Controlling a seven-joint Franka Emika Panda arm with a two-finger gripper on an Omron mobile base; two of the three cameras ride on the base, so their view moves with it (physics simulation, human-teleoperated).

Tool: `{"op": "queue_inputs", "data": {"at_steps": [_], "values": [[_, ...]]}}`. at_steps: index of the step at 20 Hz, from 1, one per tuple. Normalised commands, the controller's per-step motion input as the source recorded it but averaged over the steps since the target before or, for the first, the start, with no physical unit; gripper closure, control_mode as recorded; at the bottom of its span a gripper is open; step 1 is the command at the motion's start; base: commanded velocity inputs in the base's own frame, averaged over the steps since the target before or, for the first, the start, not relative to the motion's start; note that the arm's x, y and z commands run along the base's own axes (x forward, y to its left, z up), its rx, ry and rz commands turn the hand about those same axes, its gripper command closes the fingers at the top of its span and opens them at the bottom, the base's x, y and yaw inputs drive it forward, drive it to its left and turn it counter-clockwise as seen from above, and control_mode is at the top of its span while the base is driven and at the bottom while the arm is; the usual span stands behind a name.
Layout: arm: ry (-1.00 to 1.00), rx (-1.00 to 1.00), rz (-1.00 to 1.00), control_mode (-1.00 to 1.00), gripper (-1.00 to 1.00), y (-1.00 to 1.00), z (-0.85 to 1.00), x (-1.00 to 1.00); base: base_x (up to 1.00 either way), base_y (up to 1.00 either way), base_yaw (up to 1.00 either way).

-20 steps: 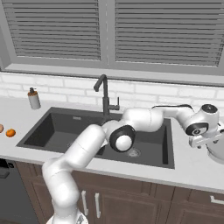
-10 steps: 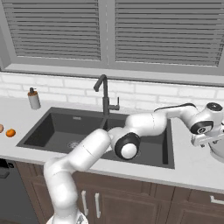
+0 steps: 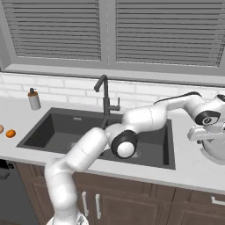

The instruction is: Put the colander in the sink, put the tangerine, apple, peach in the colander, and turn on the sink faucet and pour water over the colander.

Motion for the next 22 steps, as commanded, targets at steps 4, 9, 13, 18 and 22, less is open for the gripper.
{"op": "queue_inputs", "data": {"at_steps": [4, 9, 13, 18, 22], "values": [[-0.01, 0.0, 0.0, -1.0, 1.0, 1.0, 0.03, -0.69, 0.0, 0.0, 0.0], [-0.08, -0.08, -0.01, -1.0, 1.0, 1.0, 0.19, -0.65, 0.0, 0.0, 0.0], [-0.16, -0.15, -0.04, -1.0, 1.0, 1.0, 0.41, -0.53, 0.0, 0.0, 0.0], [-0.16, -0.17, -0.03, -1.0, 1.0, 1.0, 0.53, -0.36, 0.0, 0.0, 0.0], [-0.15, -0.18, -0.01, -1.0, 1.0, 1.0, 0.54, -0.24, 0.0, 0.0, 0.0]]}}
